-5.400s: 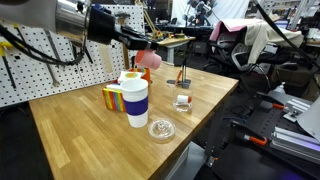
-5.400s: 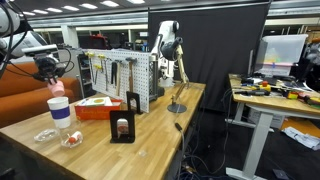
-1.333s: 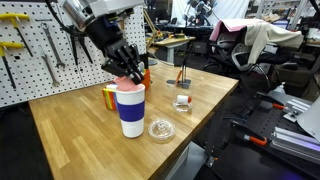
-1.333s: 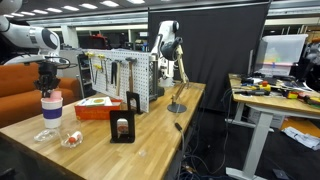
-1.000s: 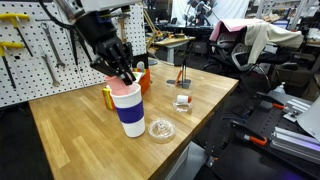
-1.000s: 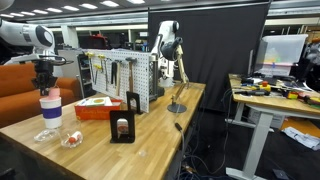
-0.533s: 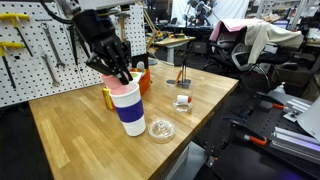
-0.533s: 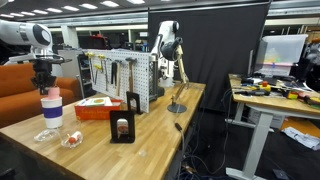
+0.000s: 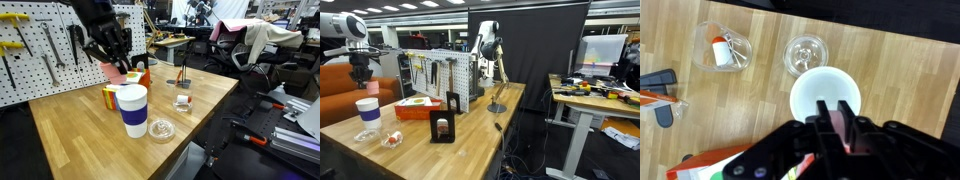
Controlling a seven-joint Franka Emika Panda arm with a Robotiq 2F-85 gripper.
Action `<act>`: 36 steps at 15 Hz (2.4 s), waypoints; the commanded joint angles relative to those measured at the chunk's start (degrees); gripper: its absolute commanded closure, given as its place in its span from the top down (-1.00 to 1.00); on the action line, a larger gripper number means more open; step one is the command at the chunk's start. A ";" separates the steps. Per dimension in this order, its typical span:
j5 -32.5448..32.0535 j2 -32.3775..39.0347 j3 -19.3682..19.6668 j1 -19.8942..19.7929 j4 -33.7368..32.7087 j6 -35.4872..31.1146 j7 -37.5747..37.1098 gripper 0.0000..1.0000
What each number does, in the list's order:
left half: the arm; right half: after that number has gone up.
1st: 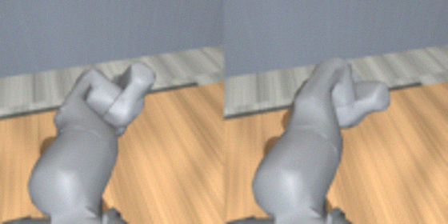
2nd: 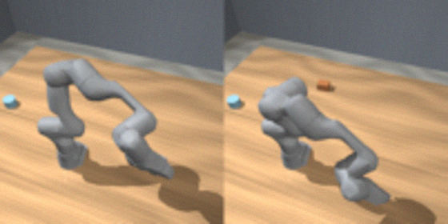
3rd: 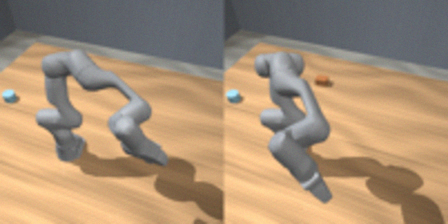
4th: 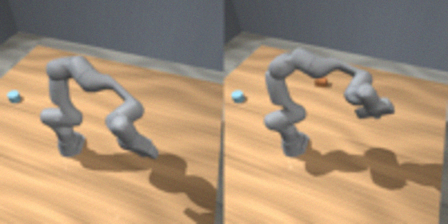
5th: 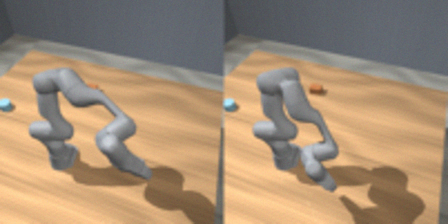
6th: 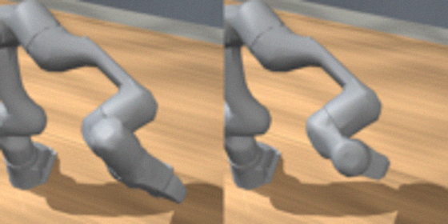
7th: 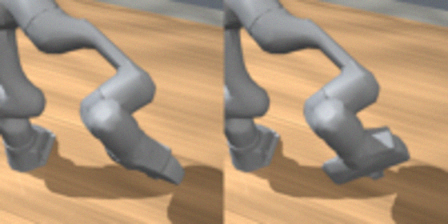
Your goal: Pour the liquid in the pink mug into the white and blue coffee cup
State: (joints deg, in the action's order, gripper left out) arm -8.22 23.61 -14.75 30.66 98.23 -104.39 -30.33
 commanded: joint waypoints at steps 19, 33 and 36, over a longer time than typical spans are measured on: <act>3.58 7.86 -7.07 1.00 7.11 -25.11 22.89 -0.92; 3.03 17.50 -5.65 3.52 4.76 -25.66 26.40 -0.05; 3.03 17.50 -5.64 3.57 4.76 -25.66 26.39 -0.05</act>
State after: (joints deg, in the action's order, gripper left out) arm -5.86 41.17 -21.15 33.53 103.20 -130.14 -4.40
